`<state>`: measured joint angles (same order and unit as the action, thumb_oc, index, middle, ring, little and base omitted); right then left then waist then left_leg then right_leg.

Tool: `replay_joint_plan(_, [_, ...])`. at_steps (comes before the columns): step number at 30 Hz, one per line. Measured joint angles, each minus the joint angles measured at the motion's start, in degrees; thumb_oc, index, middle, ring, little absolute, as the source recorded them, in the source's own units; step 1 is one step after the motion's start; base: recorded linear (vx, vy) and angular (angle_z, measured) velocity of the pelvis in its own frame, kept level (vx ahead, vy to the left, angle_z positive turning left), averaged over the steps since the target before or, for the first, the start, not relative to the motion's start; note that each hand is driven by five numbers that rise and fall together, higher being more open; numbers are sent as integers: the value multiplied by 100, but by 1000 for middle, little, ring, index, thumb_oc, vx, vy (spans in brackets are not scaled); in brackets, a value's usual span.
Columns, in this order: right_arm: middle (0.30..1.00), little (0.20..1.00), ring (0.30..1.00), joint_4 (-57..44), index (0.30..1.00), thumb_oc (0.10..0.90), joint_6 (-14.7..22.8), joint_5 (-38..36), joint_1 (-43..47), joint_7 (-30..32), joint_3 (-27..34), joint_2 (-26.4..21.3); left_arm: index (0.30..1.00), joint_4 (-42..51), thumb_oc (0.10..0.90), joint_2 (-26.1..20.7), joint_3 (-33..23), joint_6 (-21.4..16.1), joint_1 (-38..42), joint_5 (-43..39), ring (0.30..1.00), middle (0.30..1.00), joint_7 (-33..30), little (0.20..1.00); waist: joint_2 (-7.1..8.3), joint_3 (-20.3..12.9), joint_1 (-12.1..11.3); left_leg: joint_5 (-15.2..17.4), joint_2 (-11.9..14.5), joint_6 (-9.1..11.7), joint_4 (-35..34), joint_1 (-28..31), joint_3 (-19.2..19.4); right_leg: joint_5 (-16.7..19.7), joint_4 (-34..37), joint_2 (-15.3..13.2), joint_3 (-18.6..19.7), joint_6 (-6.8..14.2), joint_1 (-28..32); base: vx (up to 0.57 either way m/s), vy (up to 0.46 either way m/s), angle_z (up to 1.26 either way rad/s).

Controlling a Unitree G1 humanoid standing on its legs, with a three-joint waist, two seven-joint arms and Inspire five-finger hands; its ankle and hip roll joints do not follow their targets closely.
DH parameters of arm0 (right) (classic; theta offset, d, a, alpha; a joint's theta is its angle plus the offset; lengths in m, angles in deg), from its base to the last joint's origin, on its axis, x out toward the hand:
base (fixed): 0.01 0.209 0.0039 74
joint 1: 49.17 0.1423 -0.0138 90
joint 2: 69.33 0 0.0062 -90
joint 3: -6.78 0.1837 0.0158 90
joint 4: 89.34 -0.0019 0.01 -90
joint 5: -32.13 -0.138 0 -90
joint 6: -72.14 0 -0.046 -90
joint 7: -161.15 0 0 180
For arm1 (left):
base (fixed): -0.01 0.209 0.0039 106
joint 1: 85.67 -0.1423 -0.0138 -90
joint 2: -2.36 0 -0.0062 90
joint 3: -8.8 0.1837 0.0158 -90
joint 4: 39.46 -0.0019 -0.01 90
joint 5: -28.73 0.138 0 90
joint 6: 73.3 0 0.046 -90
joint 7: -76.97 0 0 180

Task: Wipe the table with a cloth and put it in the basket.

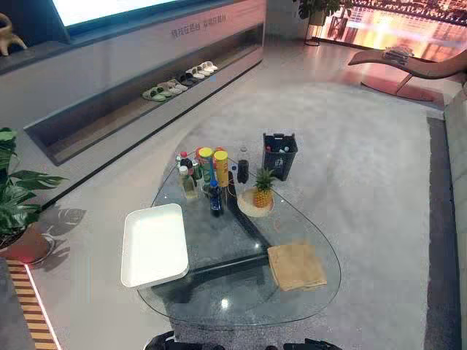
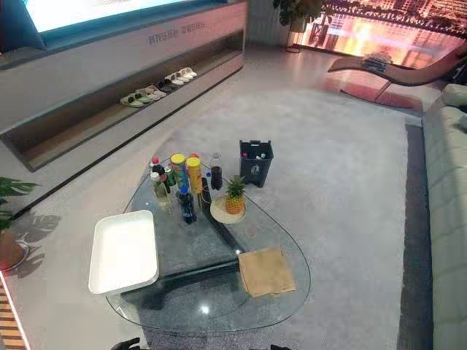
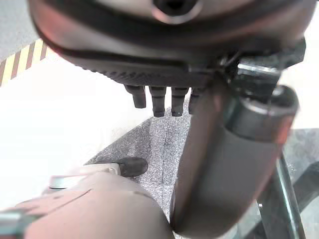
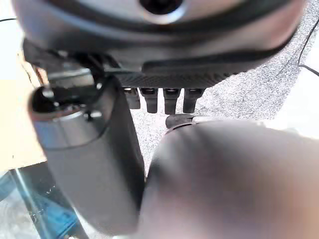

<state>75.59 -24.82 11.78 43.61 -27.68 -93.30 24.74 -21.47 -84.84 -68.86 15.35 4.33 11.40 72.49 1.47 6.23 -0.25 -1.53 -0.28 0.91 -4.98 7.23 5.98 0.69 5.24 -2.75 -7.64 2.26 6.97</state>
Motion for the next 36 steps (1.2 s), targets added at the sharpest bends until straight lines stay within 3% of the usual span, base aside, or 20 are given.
replay_joint_plan(24, [900,900,900,1,900,800,16,4,4,-2,-4,2,900,6,800,-8,7,-35,-13,-2,900,900,17,900,-2,3,2,0,2,0,0,-3,17,2,1,0,14,6,-10,-2,12,-6])
replay_joint_plan(36, [900,900,900,-324,900,800,399,-12,-41,147,-167,-18,900,62,800,-32,27,9,-13,1,900,900,14,900,1,20,0,0,6,0,0,-14,16,2,1,4,14,7,-19,5,-38,0])
